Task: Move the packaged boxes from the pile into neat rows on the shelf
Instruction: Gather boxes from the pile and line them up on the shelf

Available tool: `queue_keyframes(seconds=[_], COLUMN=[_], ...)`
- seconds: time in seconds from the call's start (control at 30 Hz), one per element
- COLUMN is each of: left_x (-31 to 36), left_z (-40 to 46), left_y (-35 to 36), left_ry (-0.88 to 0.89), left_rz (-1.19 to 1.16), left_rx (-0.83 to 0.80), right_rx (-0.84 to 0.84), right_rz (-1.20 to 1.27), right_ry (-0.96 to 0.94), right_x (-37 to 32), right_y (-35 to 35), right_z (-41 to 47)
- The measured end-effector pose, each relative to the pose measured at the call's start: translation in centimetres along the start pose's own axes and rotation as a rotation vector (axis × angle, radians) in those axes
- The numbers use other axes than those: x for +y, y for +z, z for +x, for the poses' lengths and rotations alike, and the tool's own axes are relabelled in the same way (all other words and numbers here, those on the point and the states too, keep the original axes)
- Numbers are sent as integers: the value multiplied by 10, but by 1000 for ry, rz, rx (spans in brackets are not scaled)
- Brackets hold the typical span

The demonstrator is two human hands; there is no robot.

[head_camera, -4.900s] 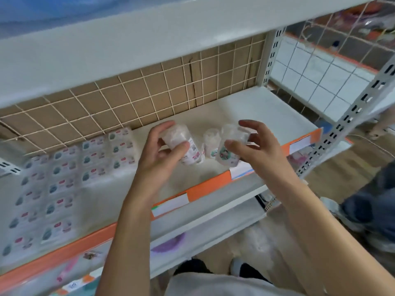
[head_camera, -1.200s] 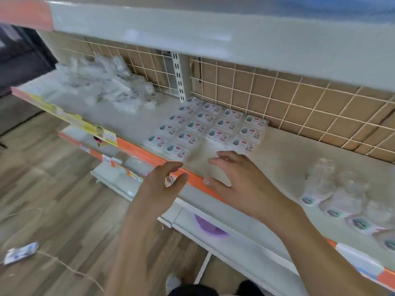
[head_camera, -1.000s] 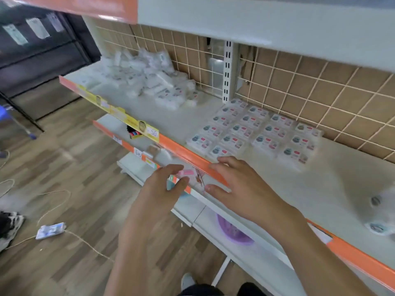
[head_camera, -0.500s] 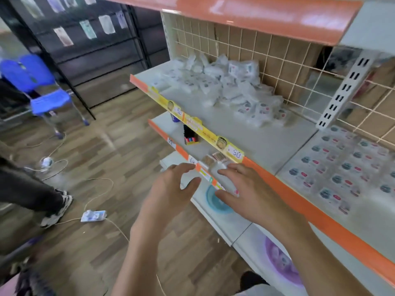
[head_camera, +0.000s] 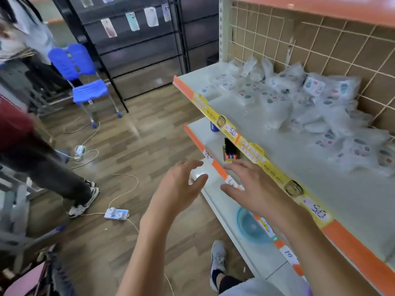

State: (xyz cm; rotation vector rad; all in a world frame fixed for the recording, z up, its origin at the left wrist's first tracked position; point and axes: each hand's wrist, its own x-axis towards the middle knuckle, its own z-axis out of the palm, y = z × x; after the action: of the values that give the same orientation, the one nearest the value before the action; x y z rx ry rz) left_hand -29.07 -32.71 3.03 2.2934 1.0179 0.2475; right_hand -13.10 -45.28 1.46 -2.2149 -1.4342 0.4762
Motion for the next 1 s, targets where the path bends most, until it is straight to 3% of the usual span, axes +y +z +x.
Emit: queue_keyframes(seconds=[0.27,0.53,0.73,0.9,1.0], left_x=[-11,-20,-30,-34,-37], left_z=[137,243,333,403,431], left_y=[-36,-41,-47,-48,-46], left_ry=[76,141,229,317,340], left_rz=[11,-20,-19,-5,30], left_rx=[-9,-121,-195,-217,-203], right_rx=[43,96,190,386,398], right_rz=[15,17,51,52,-21], right_ry=[57,186,341,540,649], right_x=[-6,16,34,44,51], right_y=[-22,-32,-31,-27,-26], right_z=[128,213,268,311,327])
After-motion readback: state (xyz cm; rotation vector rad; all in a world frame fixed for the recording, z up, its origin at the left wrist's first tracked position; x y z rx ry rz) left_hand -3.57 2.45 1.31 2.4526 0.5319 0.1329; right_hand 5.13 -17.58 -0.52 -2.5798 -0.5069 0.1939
